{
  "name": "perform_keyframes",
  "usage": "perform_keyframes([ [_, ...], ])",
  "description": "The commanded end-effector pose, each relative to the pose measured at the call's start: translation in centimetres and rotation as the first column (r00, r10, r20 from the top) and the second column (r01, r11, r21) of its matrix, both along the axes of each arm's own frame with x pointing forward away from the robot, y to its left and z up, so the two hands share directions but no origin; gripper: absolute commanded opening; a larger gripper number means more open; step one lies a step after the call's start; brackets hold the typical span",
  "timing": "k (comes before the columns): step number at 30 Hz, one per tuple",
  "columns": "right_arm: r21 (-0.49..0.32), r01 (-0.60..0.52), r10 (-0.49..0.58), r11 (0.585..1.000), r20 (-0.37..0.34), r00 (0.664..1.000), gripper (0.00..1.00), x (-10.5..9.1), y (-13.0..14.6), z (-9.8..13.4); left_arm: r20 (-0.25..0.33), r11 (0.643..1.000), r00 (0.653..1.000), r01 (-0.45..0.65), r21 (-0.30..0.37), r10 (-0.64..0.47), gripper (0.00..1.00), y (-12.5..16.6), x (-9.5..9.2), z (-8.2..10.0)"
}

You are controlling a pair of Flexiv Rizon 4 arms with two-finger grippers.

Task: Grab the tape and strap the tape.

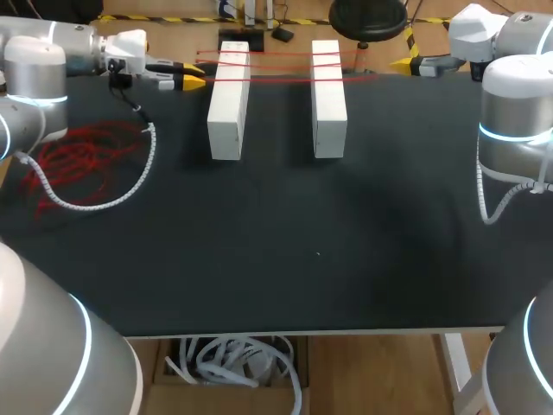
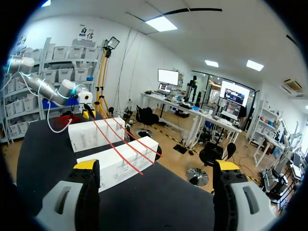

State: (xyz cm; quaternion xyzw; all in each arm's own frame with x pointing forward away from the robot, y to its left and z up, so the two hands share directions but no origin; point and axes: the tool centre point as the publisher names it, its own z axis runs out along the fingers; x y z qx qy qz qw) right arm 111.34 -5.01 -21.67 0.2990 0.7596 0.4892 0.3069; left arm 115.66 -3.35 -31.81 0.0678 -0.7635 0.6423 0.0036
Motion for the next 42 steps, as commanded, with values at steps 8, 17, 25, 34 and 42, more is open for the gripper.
perform_keyframes([
  [8, -0.002, 0.0, 0.0, 1.0, -0.003, 1.0, 1.0, 0.06, 0.02, 0.04, 0.002, 1.0, 1.0, 0.018, 0.005, -0.018, 0.24, 0.01, 0.35, -0.35],
  [17, -0.002, 0.0, 0.0, 1.0, -0.003, 1.0, 1.0, 0.06, 0.02, 0.04, 0.001, 1.0, 1.0, 0.02, -0.004, -0.02, 0.15, 0.05, 0.51, -0.33],
  [25, -0.002, 0.0, 0.0, 1.0, -0.003, 1.0, 1.0, 0.06, 0.02, 0.04, 0.0, 1.0, 1.0, 0.018, -0.006, -0.018, 0.23, 0.1, 0.54, -0.33],
  [34, -0.002, 0.0, 0.0, 1.0, -0.003, 1.0, 1.0, 0.06, 0.02, 0.04, -0.001, 1.0, 1.0, 0.015, -0.016, -0.015, 0.19, 0.17, 0.26, -0.38],
  [42, -0.002, 0.0, 0.0, 1.0, -0.003, 1.0, 1.0, 0.06, 0.02, 0.04, -0.01, 1.0, 1.0, -0.003, -0.023, 0.002, 0.23, 0.32, 0.17, -0.63],
])
